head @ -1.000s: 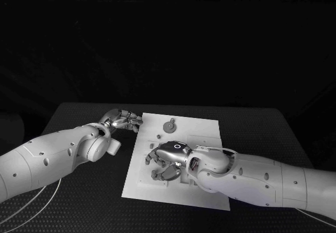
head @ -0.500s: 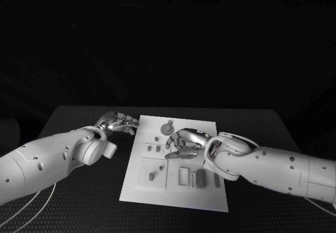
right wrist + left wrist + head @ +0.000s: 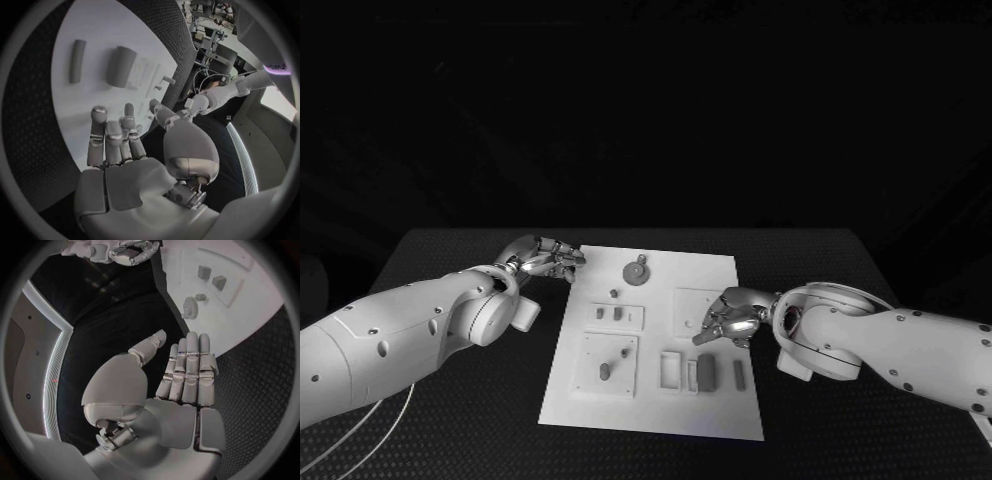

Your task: Assemble the parts on the task board

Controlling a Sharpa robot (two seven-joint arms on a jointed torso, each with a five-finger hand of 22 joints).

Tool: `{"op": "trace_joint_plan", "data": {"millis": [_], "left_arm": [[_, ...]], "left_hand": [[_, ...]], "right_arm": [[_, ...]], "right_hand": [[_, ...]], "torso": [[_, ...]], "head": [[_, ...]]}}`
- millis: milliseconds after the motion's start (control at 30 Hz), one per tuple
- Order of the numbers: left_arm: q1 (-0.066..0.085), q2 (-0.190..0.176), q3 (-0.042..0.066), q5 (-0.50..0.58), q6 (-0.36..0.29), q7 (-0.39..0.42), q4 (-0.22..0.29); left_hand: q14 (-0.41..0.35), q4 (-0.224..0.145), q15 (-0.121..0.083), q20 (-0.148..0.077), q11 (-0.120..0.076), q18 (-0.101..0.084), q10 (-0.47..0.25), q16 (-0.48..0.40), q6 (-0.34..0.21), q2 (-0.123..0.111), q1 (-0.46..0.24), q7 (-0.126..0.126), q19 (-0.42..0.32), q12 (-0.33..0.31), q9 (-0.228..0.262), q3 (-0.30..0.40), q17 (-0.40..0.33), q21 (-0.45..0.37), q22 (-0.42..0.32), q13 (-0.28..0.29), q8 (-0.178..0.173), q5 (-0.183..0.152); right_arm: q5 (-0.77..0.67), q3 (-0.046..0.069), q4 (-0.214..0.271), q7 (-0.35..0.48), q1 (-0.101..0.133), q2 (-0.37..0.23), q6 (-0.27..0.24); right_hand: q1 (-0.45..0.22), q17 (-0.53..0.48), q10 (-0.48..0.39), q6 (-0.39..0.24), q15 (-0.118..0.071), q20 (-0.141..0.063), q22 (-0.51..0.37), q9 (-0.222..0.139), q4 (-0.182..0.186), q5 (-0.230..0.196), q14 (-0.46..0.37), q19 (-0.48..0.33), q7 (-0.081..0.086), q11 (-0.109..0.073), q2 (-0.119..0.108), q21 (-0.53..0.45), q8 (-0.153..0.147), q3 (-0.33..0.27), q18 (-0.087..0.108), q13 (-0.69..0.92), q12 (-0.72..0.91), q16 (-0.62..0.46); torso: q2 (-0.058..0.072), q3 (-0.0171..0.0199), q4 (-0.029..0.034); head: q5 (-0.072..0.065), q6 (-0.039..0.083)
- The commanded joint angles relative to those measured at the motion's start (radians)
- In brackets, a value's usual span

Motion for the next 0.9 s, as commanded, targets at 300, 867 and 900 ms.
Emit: {"op": "trace_joint_plan", "data": {"millis": [300, 867, 900], "left_arm": [[-0.004, 0.0, 0.0, 0.012, 0.014, 0.013, -0.007], [-0.01, 0.008, -0.001, 0.018, 0.02, 0.01, -0.009], [-0.01, 0.007, -0.001, 0.018, 0.02, 0.01, -0.007]], "left_hand": [[0.003, 0.006, 0.0, 0.002, -0.001, -0.002, -0.004, -0.007, -0.009, 0.003, -0.014, -0.002, 0.007, 0.002, -0.002, -0.005, 0.002, -0.005, 0.002, -0.001, 0.006, 0.0], [0.002, 0.01, 0.001, 0.002, -0.001, -0.002, -0.006, -0.01, -0.01, 0.004, -0.023, -0.001, 0.006, 0.001, -0.003, -0.008, 0.005, -0.007, 0.002, -0.002, 0.006, 0.0], [0.002, 0.011, 0.001, 0.002, -0.001, -0.002, -0.006, -0.01, -0.01, 0.003, -0.023, -0.001, 0.006, 0.001, -0.003, -0.008, 0.005, -0.007, 0.002, -0.002, 0.006, 0.0]], "right_arm": [[0.027, -0.009, 0.029, -0.16, -0.004, -0.038, 0.038], [0.011, -0.054, 0.002, -0.212, -0.026, 0.032, 0.058], [0.009, -0.054, -0.002, -0.214, -0.029, 0.037, 0.056]], "right_hand": [[-0.092, 0.088, 0.06, 0.045, -0.019, -0.028, -0.011, 0.024, 0.089, 0.002, 0.081, 0.049, -0.023, -0.028, -0.045, -0.012, 0.002, 0.015, 0.015, -0.003, 0.008, 0.001], [-0.124, 0.144, 0.082, 0.088, -0.035, -0.042, -0.007, 0.041, 0.142, 0.0, 0.119, 0.067, -0.041, -0.045, -0.074, -0.014, 0.001, 0.035, 0.015, 0.008, 0.006, -0.007], [-0.124, 0.143, 0.082, 0.088, -0.035, -0.042, -0.007, 0.041, 0.142, 0.0, 0.118, 0.067, -0.041, -0.045, -0.074, -0.014, 0.001, 0.035, 0.015, 0.008, 0.006, -0.007]], "torso": [[-0.023, 0.0065, -0.0203], [-0.056, 0.0056, -0.032], [-0.058, 0.0053, -0.0314]], "head": [[0.008, -0.01], [0.019, -0.026], [0.018, -0.028]]}}
